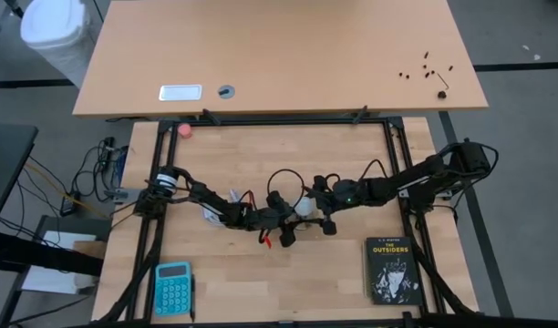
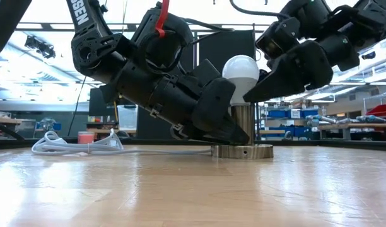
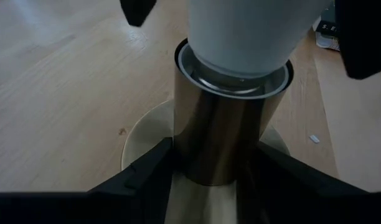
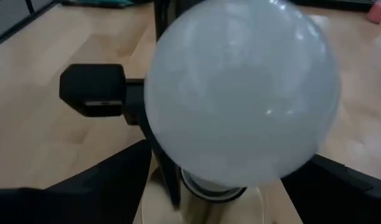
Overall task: Screw lightbulb
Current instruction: Insert the white lightbulb into the silver lamp
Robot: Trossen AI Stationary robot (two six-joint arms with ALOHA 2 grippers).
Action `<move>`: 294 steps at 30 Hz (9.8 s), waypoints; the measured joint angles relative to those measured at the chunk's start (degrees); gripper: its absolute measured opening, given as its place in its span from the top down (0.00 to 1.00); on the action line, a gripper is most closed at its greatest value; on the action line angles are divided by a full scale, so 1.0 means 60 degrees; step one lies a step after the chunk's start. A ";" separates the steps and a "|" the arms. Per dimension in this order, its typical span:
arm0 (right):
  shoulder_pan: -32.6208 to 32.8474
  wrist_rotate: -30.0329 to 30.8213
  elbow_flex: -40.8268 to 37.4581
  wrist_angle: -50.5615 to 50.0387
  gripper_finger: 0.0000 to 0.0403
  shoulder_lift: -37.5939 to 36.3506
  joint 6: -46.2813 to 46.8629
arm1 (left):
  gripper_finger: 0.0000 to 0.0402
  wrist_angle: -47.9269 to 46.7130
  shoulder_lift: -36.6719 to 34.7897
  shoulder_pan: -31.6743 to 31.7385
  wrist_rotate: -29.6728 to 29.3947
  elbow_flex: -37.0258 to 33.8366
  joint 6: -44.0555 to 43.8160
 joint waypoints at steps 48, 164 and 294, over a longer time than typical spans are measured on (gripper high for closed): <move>0.1405 0.2284 -0.2121 0.1322 0.22 -0.1453 0.2574 | 0.39 0.0604 -0.0078 -0.0187 -0.0503 -0.0011 0.0997; 0.0400 0.1070 -0.1300 0.0969 0.42 -0.1457 0.2382 | 0.37 -0.1435 -0.1876 -0.0676 -0.3172 0.0000 0.1520; -0.0540 0.0097 -0.1300 0.0863 0.43 -0.1457 0.2226 | 0.37 -0.1963 -0.2288 0.0007 -0.2262 0.0000 0.2269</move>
